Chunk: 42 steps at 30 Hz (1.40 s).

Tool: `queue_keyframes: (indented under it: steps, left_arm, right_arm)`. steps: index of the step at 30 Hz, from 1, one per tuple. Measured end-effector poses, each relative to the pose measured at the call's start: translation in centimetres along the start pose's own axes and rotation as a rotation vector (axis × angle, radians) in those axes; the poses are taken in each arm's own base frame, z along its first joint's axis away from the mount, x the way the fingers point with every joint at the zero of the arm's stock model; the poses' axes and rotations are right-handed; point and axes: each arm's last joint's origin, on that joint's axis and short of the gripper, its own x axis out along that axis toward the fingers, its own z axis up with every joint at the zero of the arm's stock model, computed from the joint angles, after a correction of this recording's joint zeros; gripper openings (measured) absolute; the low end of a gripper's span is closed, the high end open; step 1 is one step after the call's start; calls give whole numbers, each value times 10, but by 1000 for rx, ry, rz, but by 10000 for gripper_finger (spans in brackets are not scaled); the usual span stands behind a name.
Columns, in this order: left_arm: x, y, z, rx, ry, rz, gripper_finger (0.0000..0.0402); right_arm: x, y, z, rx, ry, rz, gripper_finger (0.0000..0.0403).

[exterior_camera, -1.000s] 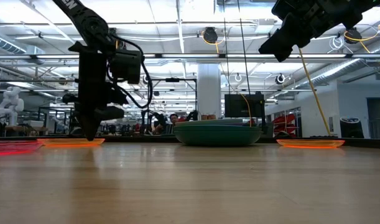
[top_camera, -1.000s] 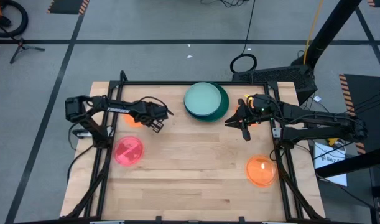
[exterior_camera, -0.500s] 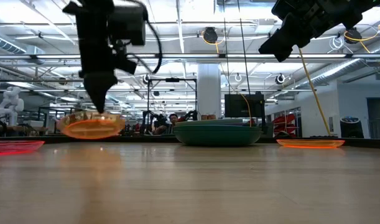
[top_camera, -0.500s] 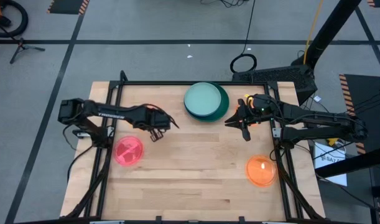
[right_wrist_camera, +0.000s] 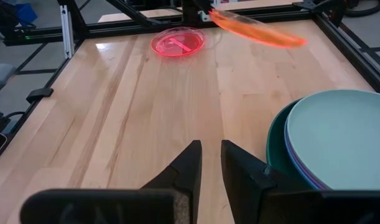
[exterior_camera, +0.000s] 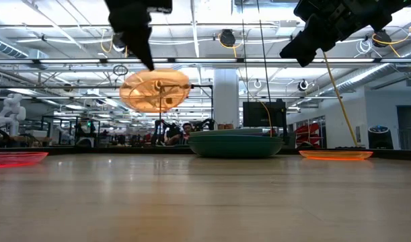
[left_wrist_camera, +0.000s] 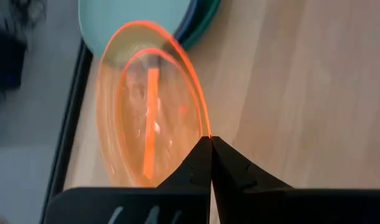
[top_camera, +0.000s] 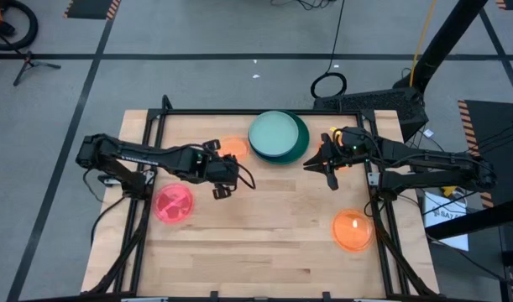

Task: Stack plastic plates
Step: Stack the top left orange plate on the light blue plate

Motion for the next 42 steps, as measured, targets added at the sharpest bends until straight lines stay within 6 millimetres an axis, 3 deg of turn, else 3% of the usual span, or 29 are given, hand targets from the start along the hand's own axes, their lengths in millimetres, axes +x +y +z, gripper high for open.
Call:
queue_keyframes:
  steps: [6,16,22,33,42]
  left_arm:
    - [-7,3,18,47,-139,-10,3]
    - [6,26,41,107,-285,44,3]
    - [29,41,47,103,-269,43,3]
    - [86,52,58,145,-226,57,3]
    - [113,52,60,138,-214,34,3]
  right_arm:
    - [0,0,1,-2,-8,0,54]
    - [0,0,1,-4,-8,0,54]
    - [0,0,1,-5,-8,0,54]
    - [0,0,1,-11,-8,0,54]
    - [0,0,1,-15,-8,0,54]
